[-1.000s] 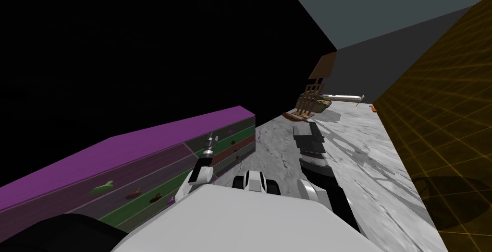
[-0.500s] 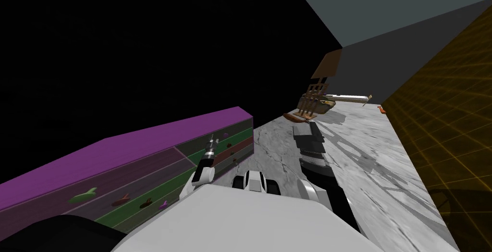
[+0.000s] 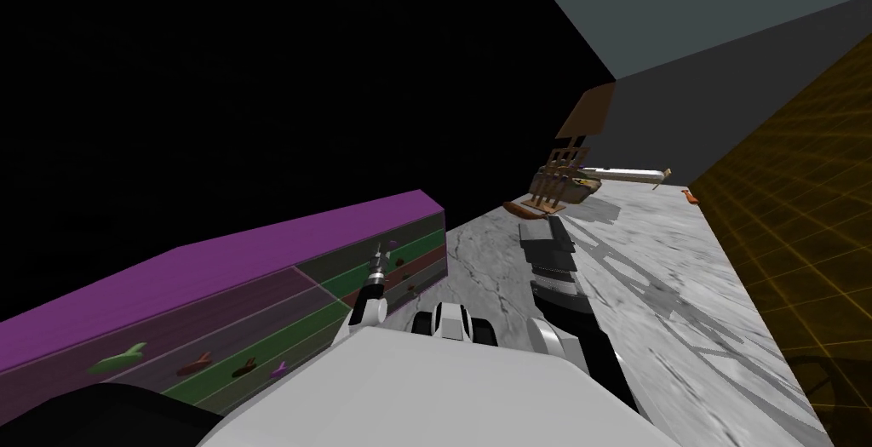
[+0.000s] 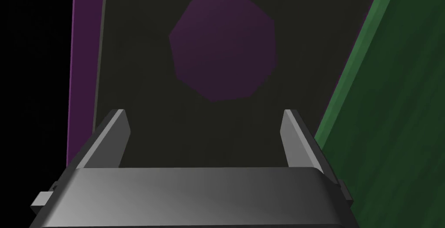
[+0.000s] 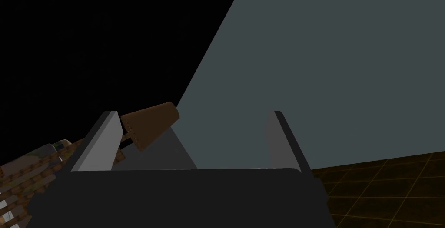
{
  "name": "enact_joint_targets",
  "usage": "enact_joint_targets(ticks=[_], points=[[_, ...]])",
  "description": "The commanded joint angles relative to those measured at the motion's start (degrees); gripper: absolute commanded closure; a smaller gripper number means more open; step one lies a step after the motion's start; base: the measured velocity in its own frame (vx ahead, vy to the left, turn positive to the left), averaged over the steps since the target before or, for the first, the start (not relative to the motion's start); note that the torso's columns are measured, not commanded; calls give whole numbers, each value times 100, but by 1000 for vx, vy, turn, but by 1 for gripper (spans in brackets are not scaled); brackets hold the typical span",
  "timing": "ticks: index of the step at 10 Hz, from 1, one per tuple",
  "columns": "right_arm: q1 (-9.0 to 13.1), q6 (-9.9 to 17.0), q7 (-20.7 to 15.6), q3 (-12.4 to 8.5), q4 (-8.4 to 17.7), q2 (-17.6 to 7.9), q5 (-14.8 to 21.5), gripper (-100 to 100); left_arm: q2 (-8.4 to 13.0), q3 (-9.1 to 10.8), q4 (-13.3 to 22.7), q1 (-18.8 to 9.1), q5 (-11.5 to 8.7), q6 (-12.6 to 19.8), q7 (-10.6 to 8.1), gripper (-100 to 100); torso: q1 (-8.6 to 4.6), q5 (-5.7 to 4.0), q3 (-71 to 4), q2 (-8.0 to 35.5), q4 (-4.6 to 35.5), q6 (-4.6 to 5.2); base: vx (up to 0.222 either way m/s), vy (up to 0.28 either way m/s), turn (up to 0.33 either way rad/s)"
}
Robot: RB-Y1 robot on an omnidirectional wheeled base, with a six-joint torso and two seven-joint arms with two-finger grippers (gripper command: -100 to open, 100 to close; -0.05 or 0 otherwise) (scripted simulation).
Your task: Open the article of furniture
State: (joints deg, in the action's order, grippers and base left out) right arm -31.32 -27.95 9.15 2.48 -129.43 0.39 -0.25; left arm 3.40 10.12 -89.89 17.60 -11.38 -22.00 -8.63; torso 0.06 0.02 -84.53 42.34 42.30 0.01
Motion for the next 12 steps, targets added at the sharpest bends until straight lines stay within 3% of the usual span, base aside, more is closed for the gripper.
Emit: enact_joint_targets(ticks=[1, 2, 4, 5, 6, 12], points=[[0, 0, 0, 0, 0, 0, 0, 0, -464, 21, 134, -29, -9, -8, 10, -100, -2, -1, 0, 1, 0, 0, 36, -43, 14], [0, 0, 0, 0, 0, 0, 0, 0, -596, 24, 154, -34, -11, -8, 10, -100, 0, -1, 1, 2, 1, -1, 18, -26, 7], [1, 0, 0, 0, 0, 0, 0, 0, -515, 56, -78, -3, -23, 188, 23, -100, 5, 0, 1, 2, 1, -1, 44, 9, -4], [0, 0, 0, -1, 0, -1, 0, 0, -526, 38, 17, -14, -14, 88, 22, -100, 12, 2, -13, -23, -5, -1, 52, 21, -4], [0, 0, 0, -1, 0, -1, 0, 0, -526, 41, 6, -17, -15, 109, 25, 100, 0, 1, -10, -12, -5, -1, 8, 6, 11], [3, 1, 0, 1, 0, 1, 0, 0, -543, 5, -213, 98, -9, 179, 35, 100, -15, 1, -7, -12, -6, 12, -134, -93, 12]])
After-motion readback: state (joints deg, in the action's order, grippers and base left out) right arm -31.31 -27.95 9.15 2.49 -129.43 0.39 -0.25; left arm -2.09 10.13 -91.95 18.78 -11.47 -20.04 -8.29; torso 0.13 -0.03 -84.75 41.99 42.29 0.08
